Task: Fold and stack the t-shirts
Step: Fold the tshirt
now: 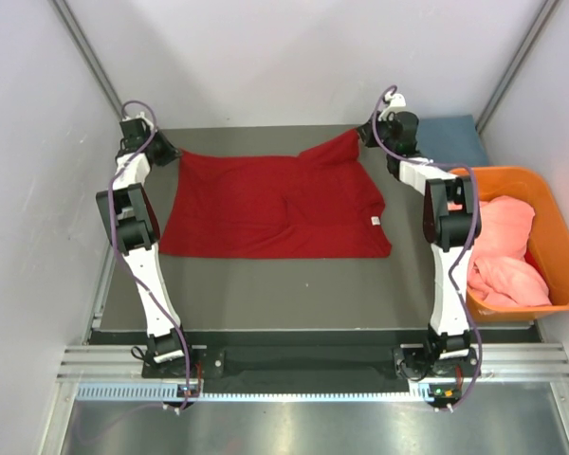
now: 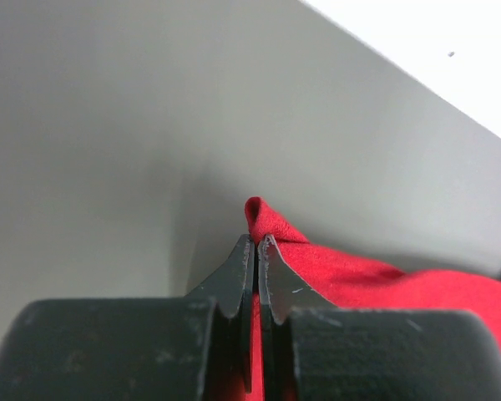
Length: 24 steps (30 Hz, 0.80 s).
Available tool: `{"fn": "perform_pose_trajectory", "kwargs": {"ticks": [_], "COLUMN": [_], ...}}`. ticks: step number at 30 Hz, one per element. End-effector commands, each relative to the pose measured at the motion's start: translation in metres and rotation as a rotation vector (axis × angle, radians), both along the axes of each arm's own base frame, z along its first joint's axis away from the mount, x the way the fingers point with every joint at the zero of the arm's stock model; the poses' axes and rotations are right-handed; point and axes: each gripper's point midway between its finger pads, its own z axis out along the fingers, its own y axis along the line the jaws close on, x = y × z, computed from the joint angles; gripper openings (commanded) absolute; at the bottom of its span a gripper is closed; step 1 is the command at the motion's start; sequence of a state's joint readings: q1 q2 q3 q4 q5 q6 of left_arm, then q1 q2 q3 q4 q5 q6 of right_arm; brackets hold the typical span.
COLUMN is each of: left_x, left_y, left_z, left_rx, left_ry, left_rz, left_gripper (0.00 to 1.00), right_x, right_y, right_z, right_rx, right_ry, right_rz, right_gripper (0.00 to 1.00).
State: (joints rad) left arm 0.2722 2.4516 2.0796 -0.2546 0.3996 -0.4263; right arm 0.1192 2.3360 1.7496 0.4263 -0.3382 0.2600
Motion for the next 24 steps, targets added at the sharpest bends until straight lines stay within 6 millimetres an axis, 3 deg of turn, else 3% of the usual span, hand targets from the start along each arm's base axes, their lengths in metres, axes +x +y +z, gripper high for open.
{"fn": "perform_pose_trajectory", "kwargs": {"ticks": [1, 8, 9, 10, 17, 24], "left_x": [-0.004, -0.026, -0.030, -0.032, -0.055, -0.085], "left_y": [0.011, 0.013, 0.013, 0.012, 0.013, 0.016], "left_z": [0.036, 0.044, 0.042, 0.047, 0.055, 0.033], "left_rx": [0.056, 0.049, 0.046, 0.050, 0.032, -0.024], "left_ry": [-0.069, -0.051, -0.040, -0.044, -0.009, 0.083], "left_rz": [0.001, -0.011, -0.012, -0.015, 0.008, 0.061], "left_gripper": [0.00, 0.00, 0.00, 0.00, 0.00, 0.00], "right_x": [-0.014, -0.046, -0.052, -0.058, -0.096, -0.142], "right_y": [-0.010, -0.021, -0.022, -0.023, -0.035, -0.038], "right_z": [0.091, 0.098, 0.089, 0.098, 0.099, 0.089], "right_rx": [-0.037, -0.072, -0.077, -0.076, -0.087, -0.076], "right_ry": [-0.252, -0.286, -0.266, -0.283, -0.276, -0.240], "right_rz": [0.023, -0.004, -0.005, -0.008, -0.048, -0.049], "right_gripper": [0.00, 0.00, 0.00, 0.00, 0.00, 0.00]}}
